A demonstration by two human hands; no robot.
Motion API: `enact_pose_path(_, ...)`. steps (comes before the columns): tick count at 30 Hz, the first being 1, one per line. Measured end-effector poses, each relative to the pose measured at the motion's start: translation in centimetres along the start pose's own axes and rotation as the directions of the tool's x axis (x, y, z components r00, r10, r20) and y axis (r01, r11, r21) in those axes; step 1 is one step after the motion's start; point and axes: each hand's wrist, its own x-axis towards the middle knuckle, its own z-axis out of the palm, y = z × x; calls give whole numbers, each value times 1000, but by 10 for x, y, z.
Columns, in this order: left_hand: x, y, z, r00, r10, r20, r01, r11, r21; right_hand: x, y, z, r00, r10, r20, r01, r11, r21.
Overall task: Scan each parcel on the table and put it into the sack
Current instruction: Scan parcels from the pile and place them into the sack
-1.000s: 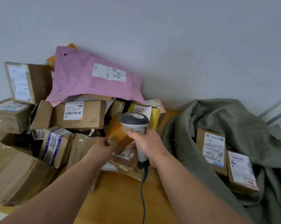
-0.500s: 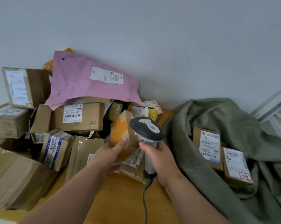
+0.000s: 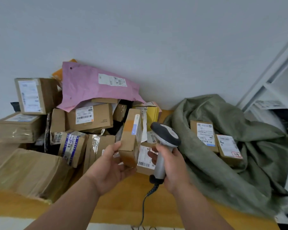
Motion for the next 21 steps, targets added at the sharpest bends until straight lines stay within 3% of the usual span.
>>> enact_pose_path(4, -17, -1, -6, 987, 32, 160, -19, 996, -83, -20, 6, 3, 999, -5, -44, 7, 999, 46)
enact_pose_path(8, -28, -11, -4, 973, -30, 231, 18, 998, 52, -40, 7, 5, 998, -53, 18, 50, 992, 118)
enact_pose_path(11, -34, -17, 3, 984, -15, 177, -1, 996, 89, -48, 6, 3, 996, -87, -5, 87, 989, 117)
enact_pose_path(18, -37, -17, 37, 982, 181, 48, -186, 974, 131, -54, -3, -24, 992, -121, -32, 124, 987, 106)
enact_pose_path(21, -35, -26, 58, 979, 195, 57, -203, 956, 210, -53, -8, -40, 990, -132, -44, 134, 990, 51)
